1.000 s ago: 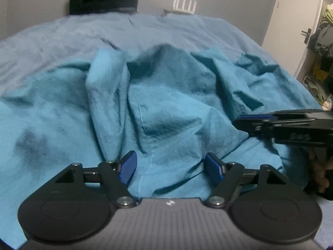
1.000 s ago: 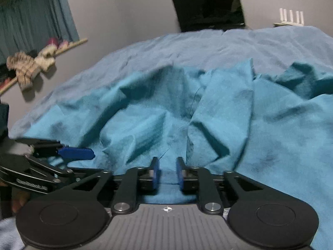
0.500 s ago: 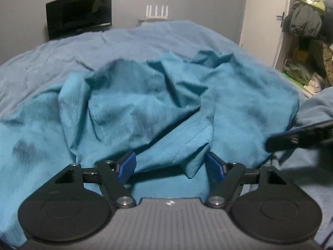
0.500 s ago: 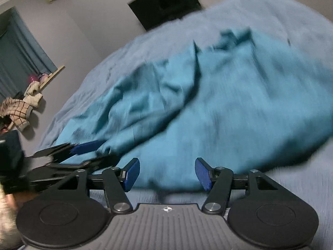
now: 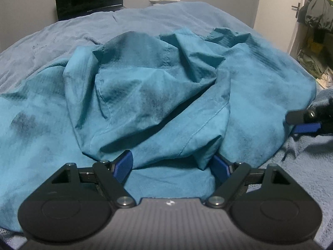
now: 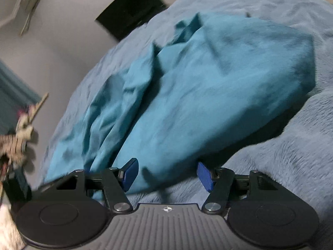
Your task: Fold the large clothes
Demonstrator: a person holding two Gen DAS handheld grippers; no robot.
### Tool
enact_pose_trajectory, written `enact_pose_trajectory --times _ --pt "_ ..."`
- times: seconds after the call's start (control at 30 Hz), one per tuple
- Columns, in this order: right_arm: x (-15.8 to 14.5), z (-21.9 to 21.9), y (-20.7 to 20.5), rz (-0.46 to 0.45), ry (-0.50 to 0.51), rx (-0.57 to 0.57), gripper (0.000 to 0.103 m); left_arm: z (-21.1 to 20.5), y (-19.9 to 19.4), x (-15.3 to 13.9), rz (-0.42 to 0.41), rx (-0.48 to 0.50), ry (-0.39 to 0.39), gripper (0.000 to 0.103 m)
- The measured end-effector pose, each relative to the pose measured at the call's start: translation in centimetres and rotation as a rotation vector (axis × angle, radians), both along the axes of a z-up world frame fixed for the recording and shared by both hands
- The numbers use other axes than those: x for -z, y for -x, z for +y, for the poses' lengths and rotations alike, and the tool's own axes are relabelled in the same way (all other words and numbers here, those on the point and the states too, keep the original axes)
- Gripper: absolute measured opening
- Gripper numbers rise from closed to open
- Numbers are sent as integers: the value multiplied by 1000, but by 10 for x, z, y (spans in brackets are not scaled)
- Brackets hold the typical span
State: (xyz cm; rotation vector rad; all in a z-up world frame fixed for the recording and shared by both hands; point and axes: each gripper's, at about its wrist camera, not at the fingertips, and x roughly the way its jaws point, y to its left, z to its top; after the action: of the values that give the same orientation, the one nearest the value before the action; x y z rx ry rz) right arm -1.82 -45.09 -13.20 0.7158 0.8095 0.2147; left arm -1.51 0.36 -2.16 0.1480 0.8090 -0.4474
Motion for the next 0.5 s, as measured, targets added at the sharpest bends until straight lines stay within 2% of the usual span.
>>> enact_pose_trajectory --times 0.1,0.23,0.37,0.43,0.5 --pt "9 -10 -2 -5 -46 53 63 -1 0 -1 -2 1 1 82" --pt "11 -20 5 -24 -42 113 62 0 -1 -2 5 -2 15 83" --pt "20 -32 -2 28 -86 159 62 2 -2 -2 12 0 25 83" --pt "16 -43 -4 -1 -156 204 62 3 -3 -2 16 -1 34 83" --pt "4 -50 -3 -76 -178 220 63 4 -4 -2 18 -4 44 83"
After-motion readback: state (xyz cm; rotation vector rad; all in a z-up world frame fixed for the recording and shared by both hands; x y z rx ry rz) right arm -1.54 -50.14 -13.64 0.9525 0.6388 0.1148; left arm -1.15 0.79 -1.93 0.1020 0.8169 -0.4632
